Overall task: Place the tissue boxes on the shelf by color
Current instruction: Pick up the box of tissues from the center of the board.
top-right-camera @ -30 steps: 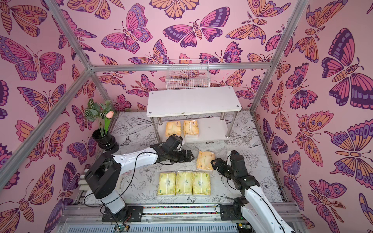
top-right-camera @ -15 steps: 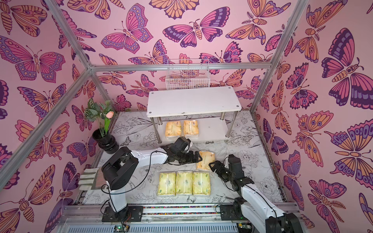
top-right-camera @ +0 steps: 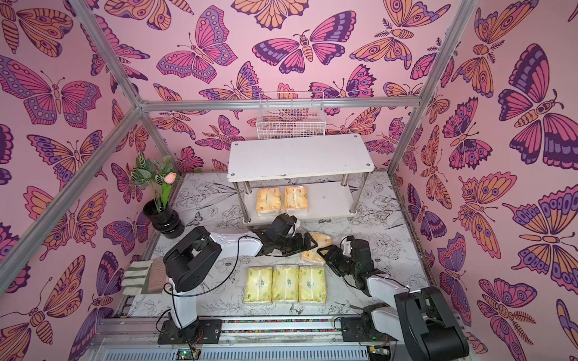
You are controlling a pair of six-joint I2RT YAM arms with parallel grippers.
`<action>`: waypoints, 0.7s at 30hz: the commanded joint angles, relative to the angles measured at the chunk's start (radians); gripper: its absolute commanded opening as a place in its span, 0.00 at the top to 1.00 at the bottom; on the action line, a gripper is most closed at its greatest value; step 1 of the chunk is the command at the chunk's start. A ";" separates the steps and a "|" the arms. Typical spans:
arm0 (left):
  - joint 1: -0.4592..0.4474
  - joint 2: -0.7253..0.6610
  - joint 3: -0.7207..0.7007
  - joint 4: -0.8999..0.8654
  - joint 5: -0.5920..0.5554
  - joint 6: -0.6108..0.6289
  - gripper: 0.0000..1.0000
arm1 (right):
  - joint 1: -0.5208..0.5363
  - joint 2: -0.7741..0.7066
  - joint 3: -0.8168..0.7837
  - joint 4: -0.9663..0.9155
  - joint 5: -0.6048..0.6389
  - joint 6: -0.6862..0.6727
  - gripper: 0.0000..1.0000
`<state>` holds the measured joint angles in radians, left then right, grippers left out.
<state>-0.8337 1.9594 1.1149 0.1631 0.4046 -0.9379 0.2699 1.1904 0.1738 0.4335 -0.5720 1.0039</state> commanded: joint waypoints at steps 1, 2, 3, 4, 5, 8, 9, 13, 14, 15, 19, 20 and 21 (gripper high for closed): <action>-0.010 0.026 -0.036 0.008 0.012 -0.021 0.00 | -0.004 -0.026 0.003 0.027 -0.031 0.020 0.35; -0.010 0.025 -0.038 0.008 0.011 -0.021 0.01 | -0.005 -0.036 0.005 0.016 -0.026 0.017 0.37; -0.010 0.026 -0.039 0.011 0.010 -0.022 0.00 | -0.005 -0.048 0.008 0.002 -0.024 0.014 0.40; -0.011 0.024 -0.041 0.014 0.009 -0.025 0.01 | -0.005 -0.057 0.011 -0.011 -0.020 0.011 0.43; -0.012 0.025 -0.043 0.018 0.011 -0.027 0.00 | -0.005 -0.063 0.013 -0.021 -0.017 0.008 0.44; -0.014 0.029 -0.045 0.025 0.012 -0.029 0.00 | -0.005 -0.060 0.021 -0.031 -0.016 0.001 0.44; -0.014 0.030 -0.045 0.027 0.012 -0.031 0.00 | -0.004 -0.053 0.020 -0.026 -0.016 0.000 0.44; -0.018 0.032 -0.048 0.029 0.015 -0.032 0.00 | -0.004 -0.018 0.020 0.008 -0.018 0.001 0.47; -0.018 0.033 -0.049 0.030 0.015 -0.032 0.01 | -0.004 -0.004 0.019 0.018 -0.015 0.002 0.48; -0.019 0.033 -0.050 0.029 0.015 -0.032 0.01 | -0.004 0.009 0.020 0.031 -0.017 0.002 0.50; -0.021 0.036 -0.046 0.030 0.017 -0.033 0.00 | -0.005 0.052 0.019 0.074 -0.026 0.011 0.64; -0.020 0.034 -0.044 0.029 0.017 -0.033 0.00 | -0.005 0.055 0.019 0.078 -0.026 0.012 0.68; -0.022 0.032 -0.043 0.030 0.017 -0.032 0.00 | -0.004 0.055 0.019 0.079 -0.028 0.010 0.72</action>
<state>-0.8433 1.9594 1.0939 0.2150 0.4042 -0.9627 0.2695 1.2377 0.1745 0.4675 -0.5827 1.0191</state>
